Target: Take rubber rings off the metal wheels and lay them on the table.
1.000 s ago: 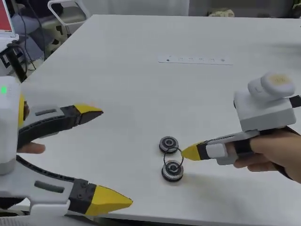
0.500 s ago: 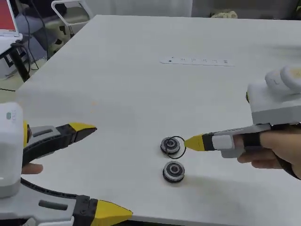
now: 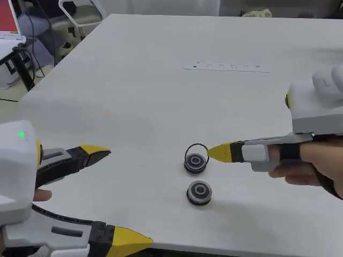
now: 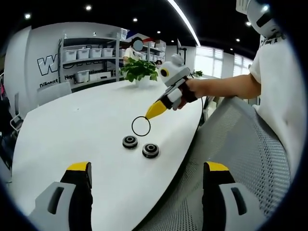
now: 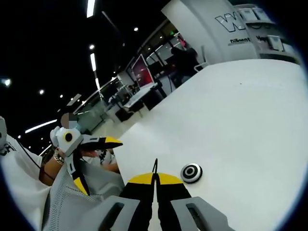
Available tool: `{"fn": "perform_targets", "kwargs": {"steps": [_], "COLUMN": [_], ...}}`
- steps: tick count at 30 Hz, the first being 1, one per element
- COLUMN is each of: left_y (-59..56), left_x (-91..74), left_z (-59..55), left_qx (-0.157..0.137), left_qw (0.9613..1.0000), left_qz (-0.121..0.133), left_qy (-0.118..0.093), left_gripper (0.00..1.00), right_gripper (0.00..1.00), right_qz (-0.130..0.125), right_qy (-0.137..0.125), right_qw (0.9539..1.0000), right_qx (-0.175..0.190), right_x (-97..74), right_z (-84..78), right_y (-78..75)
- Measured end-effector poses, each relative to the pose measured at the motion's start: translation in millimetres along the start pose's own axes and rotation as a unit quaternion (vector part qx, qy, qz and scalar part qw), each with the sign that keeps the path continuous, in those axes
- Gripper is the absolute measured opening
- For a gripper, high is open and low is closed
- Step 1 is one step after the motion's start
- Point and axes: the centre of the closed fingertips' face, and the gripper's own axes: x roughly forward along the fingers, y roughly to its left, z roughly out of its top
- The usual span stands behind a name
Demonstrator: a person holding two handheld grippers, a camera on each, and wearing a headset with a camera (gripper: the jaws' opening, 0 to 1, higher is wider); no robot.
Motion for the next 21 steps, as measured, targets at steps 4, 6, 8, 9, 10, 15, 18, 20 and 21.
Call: {"fn": "perform_targets", "kwargs": {"steps": [4,6,8,9,10,15,18,20,21], "left_y": [1.2,1.7,2.8,2.9,2.8,3.6,3.7,3.6,3.5], "left_x": [0.0,-0.1,-0.3,-0.4,-0.6,-0.8,-0.5,-0.5,-0.4], "left_z": [-0.3,-0.2,-0.4,-0.3,0.0,-0.4,-0.2,-0.2,-0.3], "left_qx": [-0.002,-0.004,-0.004,-0.005,-0.01,-0.009,-0.008,-0.008,-0.008], "left_qw": [1.0,1.0,1.0,1.0,0.9999,0.9999,0.9999,0.9999,0.9999], "left_qz": [0.003,0.004,0.006,0.007,0.006,0.009,0.01,0.01,0.01], "left_qy": [-0.001,-0.002,-0.002,-0.003,-0.006,-0.004,-0.004,-0.003,-0.003], "left_gripper": [0.94,0.94,0.94,0.94,0.94,0.94,0.94,0.94,0.94], "right_gripper": [0.0,0.0,0.0,0.0,0.0,0.0,0.0,0.0,0.0], "right_qz": [0.01,0.015,0.02,0.022,0.025,0.04,0.047,0.05,0.051], "right_qy": [-0.005,-0.007,-0.005,-0.005,-0.004,0.015,0.027,0.034,0.037], "right_qw": [0.9998,0.9997,0.9995,0.9994,0.9993,0.9982,0.9973,0.9965,0.9962], "right_qx": [-0.015,-0.017,-0.023,-0.026,-0.027,-0.041,-0.05,-0.057,-0.061], "right_x": [3.8,6.1,9.0,10.9,12.3,23.5,30.6,34.0,36.7], "right_z": [2.4,3.1,2.7,2.3,1.8,-7.8,-14.1,-18.0,-20.5], "right_y": [7.6,11.2,14.9,17.2,18.9,31.3,37.9,41.5,43.5]}}
